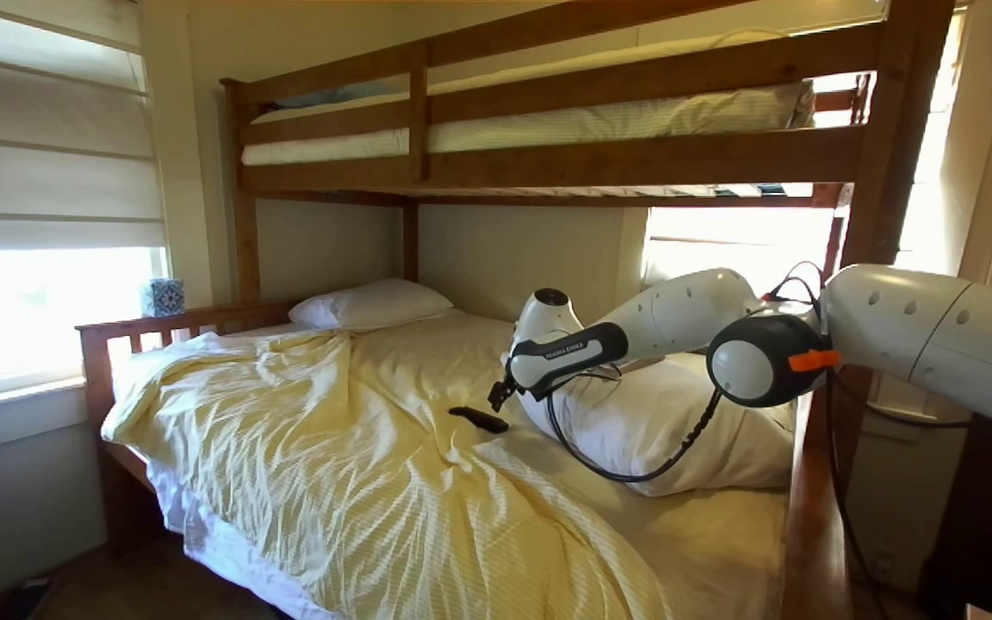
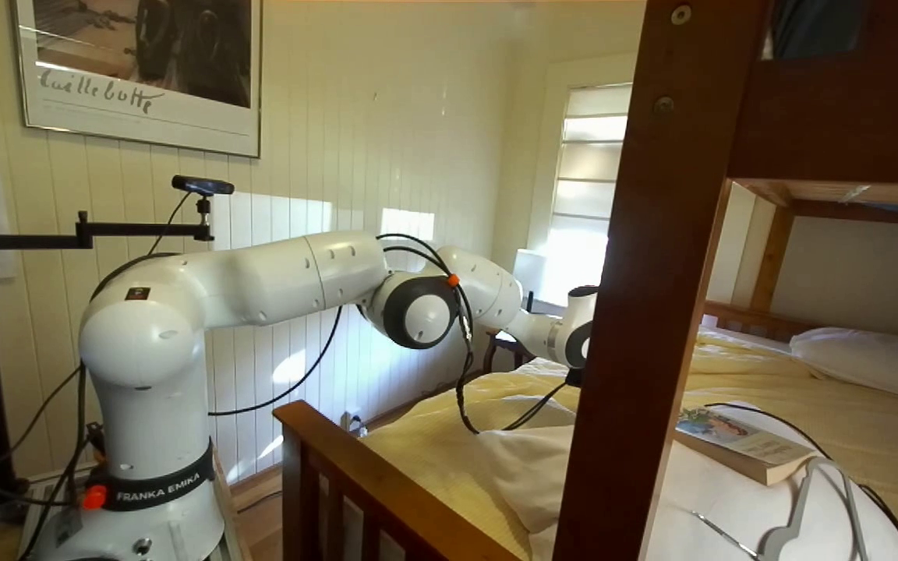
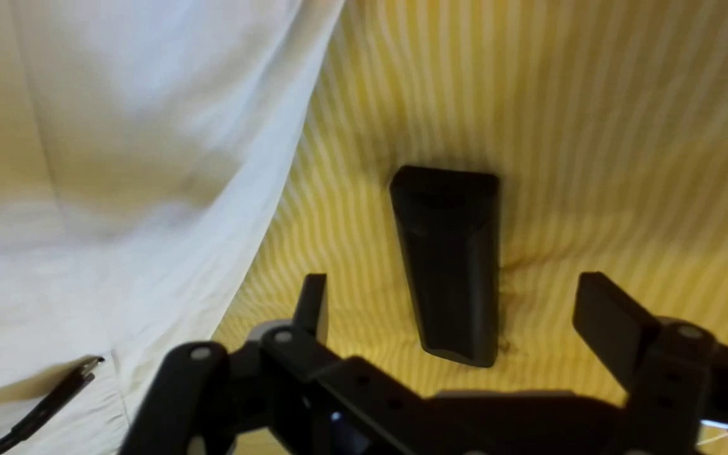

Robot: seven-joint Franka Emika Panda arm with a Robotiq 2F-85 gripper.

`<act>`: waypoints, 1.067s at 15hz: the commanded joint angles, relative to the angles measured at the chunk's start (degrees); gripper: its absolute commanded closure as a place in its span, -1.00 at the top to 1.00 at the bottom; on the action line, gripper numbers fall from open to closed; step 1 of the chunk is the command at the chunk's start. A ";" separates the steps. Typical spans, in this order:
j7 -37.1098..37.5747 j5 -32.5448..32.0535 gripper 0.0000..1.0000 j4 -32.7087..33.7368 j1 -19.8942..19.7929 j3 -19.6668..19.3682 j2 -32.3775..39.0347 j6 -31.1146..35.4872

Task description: Put the remote directly onto the bed

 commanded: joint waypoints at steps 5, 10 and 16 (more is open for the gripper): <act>2.92 -2.35 1.00 4.33 1.53 -6.18 5.23 13.60; 3.99 -0.29 1.00 6.30 0.78 -5.29 9.45 19.60; 9.08 1.22 1.00 7.33 1.82 -6.49 10.79 15.29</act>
